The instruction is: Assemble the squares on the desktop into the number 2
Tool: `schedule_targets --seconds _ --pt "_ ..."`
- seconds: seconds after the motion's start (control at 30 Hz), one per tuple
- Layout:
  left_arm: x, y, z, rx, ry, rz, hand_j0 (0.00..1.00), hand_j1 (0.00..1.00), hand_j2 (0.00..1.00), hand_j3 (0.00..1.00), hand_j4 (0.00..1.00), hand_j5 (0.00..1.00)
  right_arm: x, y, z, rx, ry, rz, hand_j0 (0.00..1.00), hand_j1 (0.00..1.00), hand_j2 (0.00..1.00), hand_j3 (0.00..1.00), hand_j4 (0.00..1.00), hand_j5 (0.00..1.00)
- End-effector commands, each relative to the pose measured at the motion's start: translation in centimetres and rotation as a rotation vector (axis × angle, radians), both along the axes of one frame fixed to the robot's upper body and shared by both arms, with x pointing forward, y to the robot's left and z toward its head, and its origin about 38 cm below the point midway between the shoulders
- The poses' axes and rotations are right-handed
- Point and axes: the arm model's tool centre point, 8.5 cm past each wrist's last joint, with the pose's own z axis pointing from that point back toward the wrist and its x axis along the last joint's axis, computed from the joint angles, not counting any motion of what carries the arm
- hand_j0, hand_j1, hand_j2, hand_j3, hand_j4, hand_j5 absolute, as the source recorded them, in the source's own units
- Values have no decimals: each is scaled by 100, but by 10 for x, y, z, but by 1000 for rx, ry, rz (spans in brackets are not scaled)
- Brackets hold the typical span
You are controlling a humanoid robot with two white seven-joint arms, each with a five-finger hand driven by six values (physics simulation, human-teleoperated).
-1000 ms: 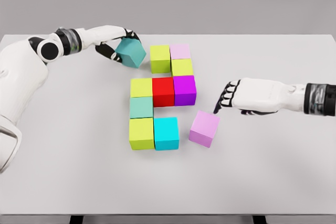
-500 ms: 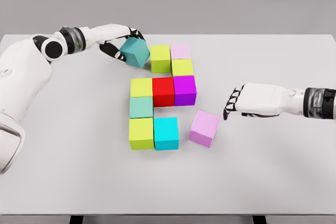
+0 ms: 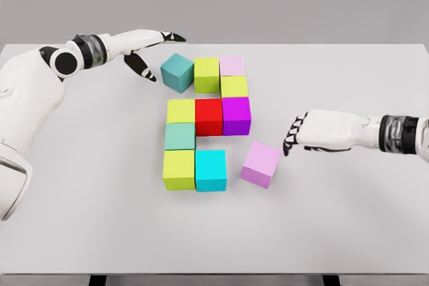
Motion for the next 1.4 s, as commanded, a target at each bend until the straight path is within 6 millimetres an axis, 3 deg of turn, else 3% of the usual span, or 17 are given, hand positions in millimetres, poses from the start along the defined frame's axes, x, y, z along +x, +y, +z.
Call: schedule_targets --seconds 0.0,0.17,0.4,0.6,0.9,1.37 --pt "0 4 2 -11 -2 11 100 100 100 100 100 100 -1 6 -4 0 6 9 58 58 58 58 58 58" --pt "0 20 6 -2 -10 32 100 100 100 100 100 100 -1 9 -7 -1 7 16 58 58 58 58 58 58" --pt "-1 23 2 7 0 38 100 100 100 100 100 100 -1 12 -8 3 7 19 58 58 58 58 58 58" --pt "-3 66 8 42 -5 100 100 100 100 100 100 100 1 0 -3 -11 -2 -5 58 58 58 58 58 58" --pt "-9 62 -3 117 84 47 100 100 100 100 100 100 2 -8 -3 -28 1 -21 58 58 58 58 58 58" --pt "-8 61 0 181 99 27 100 100 100 100 100 100 9 -11 -20 -18 42 -58 58 58 58 58 58 58"
